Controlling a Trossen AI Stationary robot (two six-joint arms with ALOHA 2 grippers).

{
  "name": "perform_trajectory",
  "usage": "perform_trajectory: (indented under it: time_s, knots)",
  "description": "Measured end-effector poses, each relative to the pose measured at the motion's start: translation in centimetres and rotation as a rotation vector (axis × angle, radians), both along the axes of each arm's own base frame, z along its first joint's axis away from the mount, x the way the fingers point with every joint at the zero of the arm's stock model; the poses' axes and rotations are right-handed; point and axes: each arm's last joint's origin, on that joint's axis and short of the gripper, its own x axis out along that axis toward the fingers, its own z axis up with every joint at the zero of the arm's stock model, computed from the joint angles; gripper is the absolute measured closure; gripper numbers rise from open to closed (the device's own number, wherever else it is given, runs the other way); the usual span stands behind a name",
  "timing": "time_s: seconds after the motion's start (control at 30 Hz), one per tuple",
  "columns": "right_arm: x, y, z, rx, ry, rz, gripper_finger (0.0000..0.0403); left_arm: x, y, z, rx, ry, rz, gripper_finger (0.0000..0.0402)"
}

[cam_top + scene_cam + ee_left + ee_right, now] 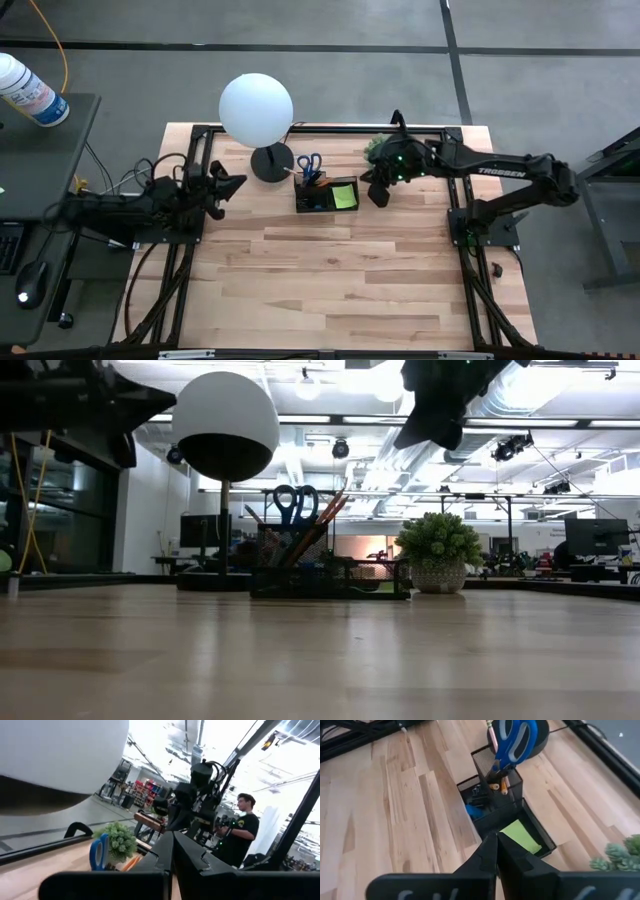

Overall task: Pick and place office supplies into organizer
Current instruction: Return to Home Position

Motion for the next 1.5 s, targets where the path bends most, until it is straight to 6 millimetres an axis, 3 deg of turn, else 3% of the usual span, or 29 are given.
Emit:
perform_trajectory:
  time_s: [0.17,0.37,0.7,1.17,1.5]
  knots:
    - [0.2,0.0,-0.2,0.016,0.002,0.001,0.0402,-0.3,0.0,-1.6,-0.009,0.010,0.008,0.0401]
    - [0.1,0.0,-0.2,0.033,0.001,-0.014,0.0402,-0.5,0.0,-1.6,0.018,0.024,0.015,0.0401]
    - [0.1,0.0,-0.2,0.046,0.002,-0.022,0.0401,-0.1,-0.2,-3.7,0.008,0.251,-0.069,0.0401]
    - [-0.1,0.1,-0.4,0.066,0.030,-0.030,0.0402,0.0,-0.9,-4.4,0.110,0.340,-0.293,0.0401]
    - [-0.2,0.1,-0.3,0.068,0.031,-0.021,0.0401,0.3,-0.8,-4.8,0.075,0.385,-0.300,0.0401]
